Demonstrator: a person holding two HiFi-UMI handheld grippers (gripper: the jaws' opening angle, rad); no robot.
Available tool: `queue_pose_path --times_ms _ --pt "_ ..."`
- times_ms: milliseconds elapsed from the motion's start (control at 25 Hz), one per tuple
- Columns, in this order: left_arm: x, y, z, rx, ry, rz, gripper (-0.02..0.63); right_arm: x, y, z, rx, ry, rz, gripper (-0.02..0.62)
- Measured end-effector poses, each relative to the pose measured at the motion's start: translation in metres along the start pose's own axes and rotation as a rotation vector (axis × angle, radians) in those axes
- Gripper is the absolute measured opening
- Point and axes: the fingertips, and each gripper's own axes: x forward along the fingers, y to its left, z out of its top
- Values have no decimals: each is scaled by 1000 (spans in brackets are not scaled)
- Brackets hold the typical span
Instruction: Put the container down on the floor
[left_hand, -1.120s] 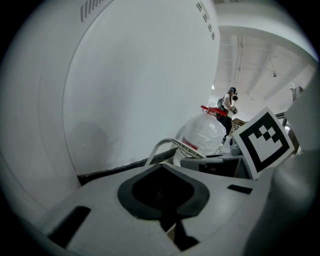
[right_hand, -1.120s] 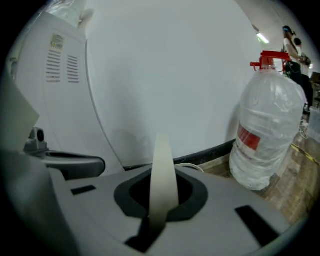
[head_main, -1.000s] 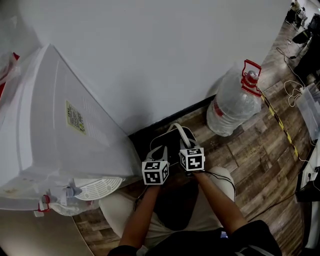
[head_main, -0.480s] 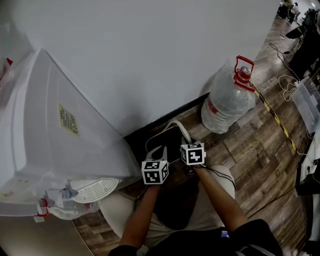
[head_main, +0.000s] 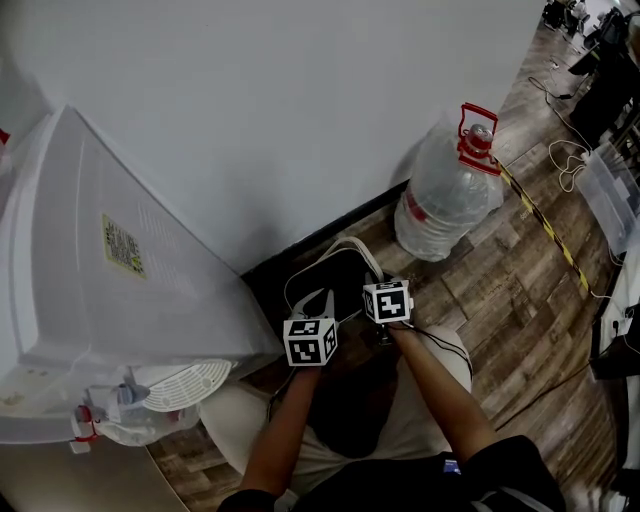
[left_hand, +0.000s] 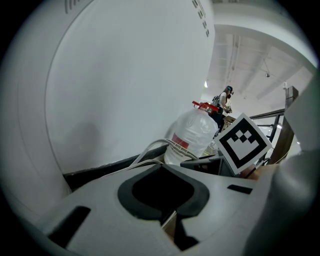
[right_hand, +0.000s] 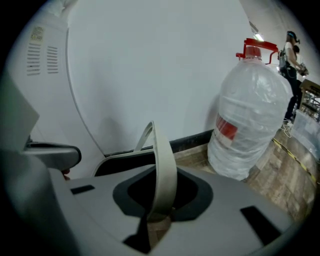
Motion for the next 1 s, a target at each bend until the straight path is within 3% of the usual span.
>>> queue_pose_path --times_ms 1000 --pt "23 -33 -8 0 20 -68 17 9 -36 -53 138 125 -2 136"
